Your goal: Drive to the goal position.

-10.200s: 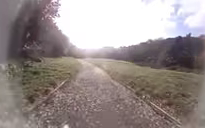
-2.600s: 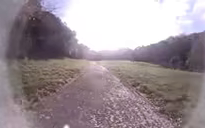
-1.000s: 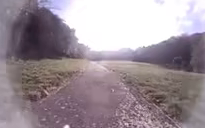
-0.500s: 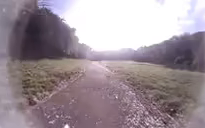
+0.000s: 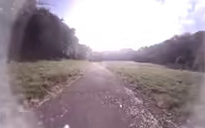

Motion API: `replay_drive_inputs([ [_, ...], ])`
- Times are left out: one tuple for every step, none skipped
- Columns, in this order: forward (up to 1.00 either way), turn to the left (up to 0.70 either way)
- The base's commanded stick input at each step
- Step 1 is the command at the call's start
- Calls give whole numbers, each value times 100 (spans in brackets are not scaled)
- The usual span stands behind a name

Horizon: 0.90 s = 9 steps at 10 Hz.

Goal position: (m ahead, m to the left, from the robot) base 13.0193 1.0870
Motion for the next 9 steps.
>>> replay_drive_inputs([
  [70, 0],
  [70, 0],
  [70, 0],
  [70, 0],
  [70, 0],
  [70, 0],
  [70, 0],
  [70, 0],
  [70, 0],
])
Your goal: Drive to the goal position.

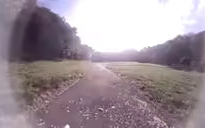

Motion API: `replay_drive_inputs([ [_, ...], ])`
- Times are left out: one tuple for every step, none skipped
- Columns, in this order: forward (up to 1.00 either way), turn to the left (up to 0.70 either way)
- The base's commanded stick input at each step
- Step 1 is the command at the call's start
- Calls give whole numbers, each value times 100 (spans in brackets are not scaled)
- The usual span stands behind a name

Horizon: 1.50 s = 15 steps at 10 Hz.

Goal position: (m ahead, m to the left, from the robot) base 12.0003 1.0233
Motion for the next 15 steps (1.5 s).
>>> replay_drive_inputs([
  [70, 0],
  [70, 0],
  [70, -1],
  [70, -4],
  [70, -14],
  [70, -14],
  [70, -14],
  [70, -14],
  [70, -14],
  [70, 0],
  [70, 0],
  [70, 0],
  [70, 0],
  [70, 0],
  [70, 0],
])
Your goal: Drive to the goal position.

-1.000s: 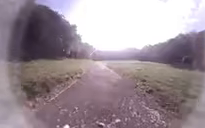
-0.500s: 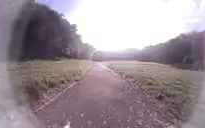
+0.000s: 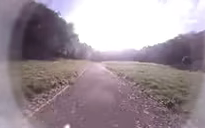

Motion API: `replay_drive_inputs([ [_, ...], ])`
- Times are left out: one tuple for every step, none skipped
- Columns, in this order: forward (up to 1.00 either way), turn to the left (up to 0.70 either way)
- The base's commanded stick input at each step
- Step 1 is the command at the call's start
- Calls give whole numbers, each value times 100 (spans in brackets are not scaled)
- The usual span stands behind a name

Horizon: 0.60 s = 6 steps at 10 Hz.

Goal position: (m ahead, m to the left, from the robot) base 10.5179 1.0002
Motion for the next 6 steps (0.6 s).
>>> replay_drive_inputs([
  [70, 0],
  [70, 0],
  [70, 0],
  [70, 0],
  [70, 0],
  [70, 0],
])
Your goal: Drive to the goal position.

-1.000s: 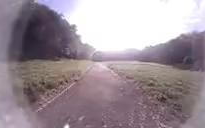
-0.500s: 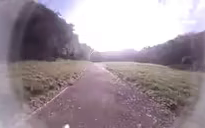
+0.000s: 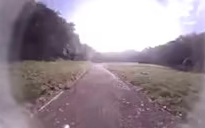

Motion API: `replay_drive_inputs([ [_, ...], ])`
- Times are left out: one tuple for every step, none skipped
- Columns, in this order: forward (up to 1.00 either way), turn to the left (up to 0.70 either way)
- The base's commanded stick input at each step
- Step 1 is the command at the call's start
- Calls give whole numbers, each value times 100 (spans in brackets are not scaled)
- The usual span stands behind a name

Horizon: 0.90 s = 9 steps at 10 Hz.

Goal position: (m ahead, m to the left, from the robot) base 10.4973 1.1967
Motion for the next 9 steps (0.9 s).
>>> replay_drive_inputs([
  [70, 0],
  [70, 0],
  [70, 0],
  [70, 0],
  [70, 0],
  [70, 1],
  [70, 11],
  [70, 10],
  [70, 0],
])
